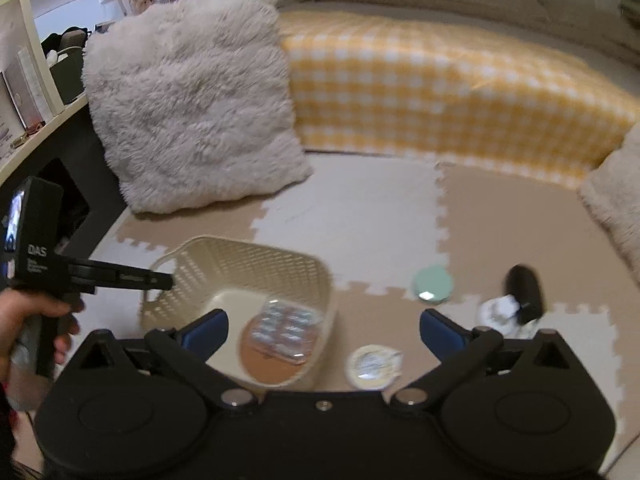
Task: Organize rigid objects
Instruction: 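Move the right gripper to the white plug adapter and grasp it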
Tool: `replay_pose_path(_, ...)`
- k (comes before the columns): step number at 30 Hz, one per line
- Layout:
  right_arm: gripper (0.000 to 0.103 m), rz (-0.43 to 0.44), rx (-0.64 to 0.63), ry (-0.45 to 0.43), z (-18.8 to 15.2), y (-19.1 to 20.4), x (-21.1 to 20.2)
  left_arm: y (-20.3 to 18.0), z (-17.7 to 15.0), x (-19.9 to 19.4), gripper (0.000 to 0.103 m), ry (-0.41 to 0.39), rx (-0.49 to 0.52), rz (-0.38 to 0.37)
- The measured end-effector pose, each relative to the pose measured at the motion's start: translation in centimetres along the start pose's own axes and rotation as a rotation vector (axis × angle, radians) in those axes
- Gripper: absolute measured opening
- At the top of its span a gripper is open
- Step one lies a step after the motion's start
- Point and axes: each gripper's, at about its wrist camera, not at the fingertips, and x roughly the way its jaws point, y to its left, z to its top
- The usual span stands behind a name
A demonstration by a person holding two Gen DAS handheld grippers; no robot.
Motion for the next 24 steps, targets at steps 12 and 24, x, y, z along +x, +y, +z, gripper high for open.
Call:
replay_pose_path(12,0.103,-0.184,0.039,0.008,-3.9,-9.9,2.1,-0.2,0.0,0.1,0.008,0.003,0.015,0.01)
replay_pose_path(24,0.103,-0.282,0.356,0.128,-7.0,-19.3,6.1,-0.3,-0.1,0.1,0.008,0.006,0.021,0.012)
